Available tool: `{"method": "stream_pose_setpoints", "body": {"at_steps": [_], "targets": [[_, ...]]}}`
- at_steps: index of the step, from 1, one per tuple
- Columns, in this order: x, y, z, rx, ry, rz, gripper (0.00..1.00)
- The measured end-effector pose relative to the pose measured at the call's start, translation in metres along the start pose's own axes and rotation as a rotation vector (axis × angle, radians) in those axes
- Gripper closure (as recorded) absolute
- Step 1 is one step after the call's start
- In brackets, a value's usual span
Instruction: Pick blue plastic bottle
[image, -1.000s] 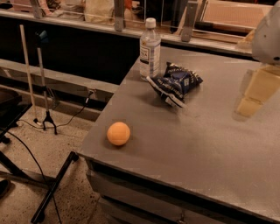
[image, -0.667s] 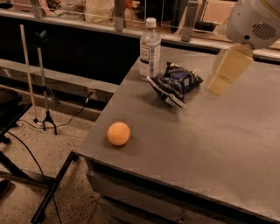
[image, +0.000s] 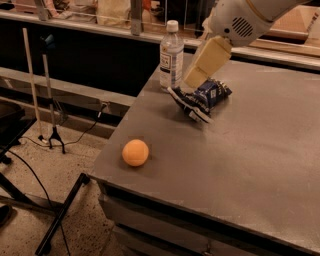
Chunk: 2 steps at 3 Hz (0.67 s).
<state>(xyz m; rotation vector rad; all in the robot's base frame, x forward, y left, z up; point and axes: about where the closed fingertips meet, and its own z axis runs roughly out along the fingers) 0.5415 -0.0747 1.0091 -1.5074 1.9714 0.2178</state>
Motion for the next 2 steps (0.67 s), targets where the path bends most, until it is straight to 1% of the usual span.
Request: {"method": "stream_pose_setpoints", "body": {"at_steps": [1, 2], "targets": [[0.000, 0.000, 0.000, 0.000, 0.000, 0.000, 0.00], [0.001, -0.014, 0.009, 0.029, -0.028, 0.045, 0.00]]}}
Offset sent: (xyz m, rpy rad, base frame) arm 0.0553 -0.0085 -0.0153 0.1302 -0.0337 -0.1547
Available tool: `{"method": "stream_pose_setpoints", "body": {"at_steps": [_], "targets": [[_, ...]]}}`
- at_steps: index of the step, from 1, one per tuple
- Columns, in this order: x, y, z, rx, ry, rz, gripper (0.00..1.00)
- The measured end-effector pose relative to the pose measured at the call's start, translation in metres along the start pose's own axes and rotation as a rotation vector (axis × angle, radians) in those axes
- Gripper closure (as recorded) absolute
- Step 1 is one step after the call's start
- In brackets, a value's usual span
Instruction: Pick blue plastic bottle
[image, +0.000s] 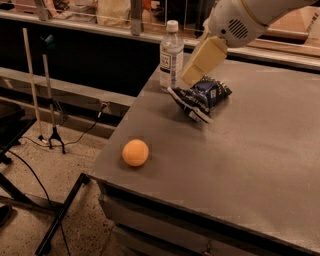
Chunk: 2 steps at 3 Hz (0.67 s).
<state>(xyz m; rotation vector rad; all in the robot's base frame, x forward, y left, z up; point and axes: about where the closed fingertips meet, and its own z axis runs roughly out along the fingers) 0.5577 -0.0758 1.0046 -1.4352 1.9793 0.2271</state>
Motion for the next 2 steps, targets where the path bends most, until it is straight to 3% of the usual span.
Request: {"method": "stream_pose_setpoints", "body": {"at_steps": [2], "targets": [[-0.007, -0.061, 0.053, 0.055, -0.115, 0.114, 0.00]]}}
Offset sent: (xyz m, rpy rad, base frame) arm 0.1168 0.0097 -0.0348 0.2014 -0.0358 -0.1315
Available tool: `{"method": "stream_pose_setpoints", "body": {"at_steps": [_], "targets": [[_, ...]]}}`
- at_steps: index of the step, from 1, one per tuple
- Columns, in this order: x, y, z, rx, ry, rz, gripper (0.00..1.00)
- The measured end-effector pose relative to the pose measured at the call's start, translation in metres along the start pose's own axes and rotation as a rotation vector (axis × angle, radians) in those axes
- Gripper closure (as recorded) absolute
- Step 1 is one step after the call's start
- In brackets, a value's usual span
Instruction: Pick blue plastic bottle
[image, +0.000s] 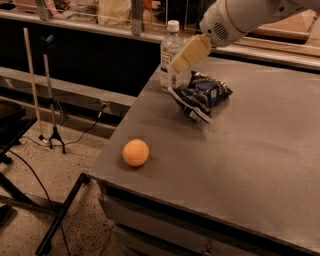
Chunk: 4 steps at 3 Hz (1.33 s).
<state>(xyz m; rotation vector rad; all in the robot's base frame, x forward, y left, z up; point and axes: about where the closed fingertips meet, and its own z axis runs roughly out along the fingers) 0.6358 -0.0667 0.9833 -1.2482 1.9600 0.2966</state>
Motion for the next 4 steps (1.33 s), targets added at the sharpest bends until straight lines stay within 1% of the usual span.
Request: {"method": "stream_pose_setpoints", "body": {"at_steps": [2, 3, 4], "targets": [[-0.015, -0.029, 0.053, -0.016, -0.071, 0.051, 0.00], [-0.013, -0.038, 0.073, -0.017, -0.086, 0.083, 0.00], [-0.013, -0.037, 0.076, -0.022, -0.085, 0.083, 0.18]]}}
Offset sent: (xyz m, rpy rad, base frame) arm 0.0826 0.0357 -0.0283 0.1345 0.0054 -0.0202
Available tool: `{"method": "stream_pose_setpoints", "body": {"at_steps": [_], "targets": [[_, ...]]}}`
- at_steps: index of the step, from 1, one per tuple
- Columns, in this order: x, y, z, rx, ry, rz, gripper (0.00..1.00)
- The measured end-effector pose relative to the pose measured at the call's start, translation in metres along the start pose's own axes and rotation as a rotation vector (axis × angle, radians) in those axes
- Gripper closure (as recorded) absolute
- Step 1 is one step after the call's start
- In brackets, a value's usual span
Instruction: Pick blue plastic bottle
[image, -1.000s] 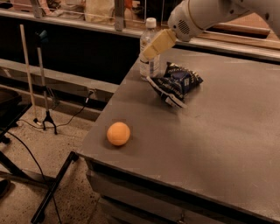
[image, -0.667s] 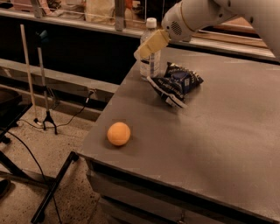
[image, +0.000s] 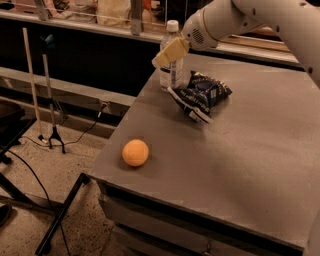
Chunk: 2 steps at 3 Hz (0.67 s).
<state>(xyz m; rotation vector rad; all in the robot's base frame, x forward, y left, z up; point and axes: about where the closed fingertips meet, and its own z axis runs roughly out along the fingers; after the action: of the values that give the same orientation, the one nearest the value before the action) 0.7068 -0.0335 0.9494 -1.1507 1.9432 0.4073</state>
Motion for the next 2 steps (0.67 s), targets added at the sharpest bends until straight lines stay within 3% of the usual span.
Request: {"method": "stream_pose_setpoints", "body": {"at_steps": [2], "targets": [[-0.0002, 0.0028, 0.0047, -0.008, 0.002, -0.001, 0.64]]}}
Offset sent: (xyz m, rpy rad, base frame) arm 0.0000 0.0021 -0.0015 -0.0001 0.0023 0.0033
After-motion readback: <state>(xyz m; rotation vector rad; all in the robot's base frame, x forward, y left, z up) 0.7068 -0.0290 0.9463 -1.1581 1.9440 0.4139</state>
